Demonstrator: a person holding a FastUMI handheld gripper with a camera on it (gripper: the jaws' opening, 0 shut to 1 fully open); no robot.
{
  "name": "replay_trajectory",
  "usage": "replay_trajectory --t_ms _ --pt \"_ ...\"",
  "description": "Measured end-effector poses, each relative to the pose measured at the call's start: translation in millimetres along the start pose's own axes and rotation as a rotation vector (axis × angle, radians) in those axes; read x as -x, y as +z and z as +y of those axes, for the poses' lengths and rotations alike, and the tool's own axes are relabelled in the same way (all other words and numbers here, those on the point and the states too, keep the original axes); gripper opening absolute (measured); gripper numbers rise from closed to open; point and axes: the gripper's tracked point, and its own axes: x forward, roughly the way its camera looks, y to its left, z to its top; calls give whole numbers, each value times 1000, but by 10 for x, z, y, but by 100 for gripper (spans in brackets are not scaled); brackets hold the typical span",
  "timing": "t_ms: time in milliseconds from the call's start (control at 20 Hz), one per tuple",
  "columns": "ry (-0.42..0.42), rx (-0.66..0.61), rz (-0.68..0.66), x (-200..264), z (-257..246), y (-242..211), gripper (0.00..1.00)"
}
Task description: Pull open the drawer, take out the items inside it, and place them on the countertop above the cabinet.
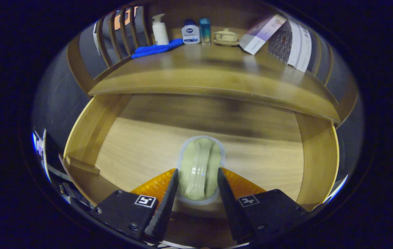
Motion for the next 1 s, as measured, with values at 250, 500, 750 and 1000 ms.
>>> replay_trajectory --t_ms 250,500,750,1000 --pt "-3 12 -9 -47 45 65 55" --pt "-1 -14 -35 -30 52 101 27" --pt "-9 -43 -118 237 -11 289 21" --pt "-43 -31 -182 632 -142 481 21"
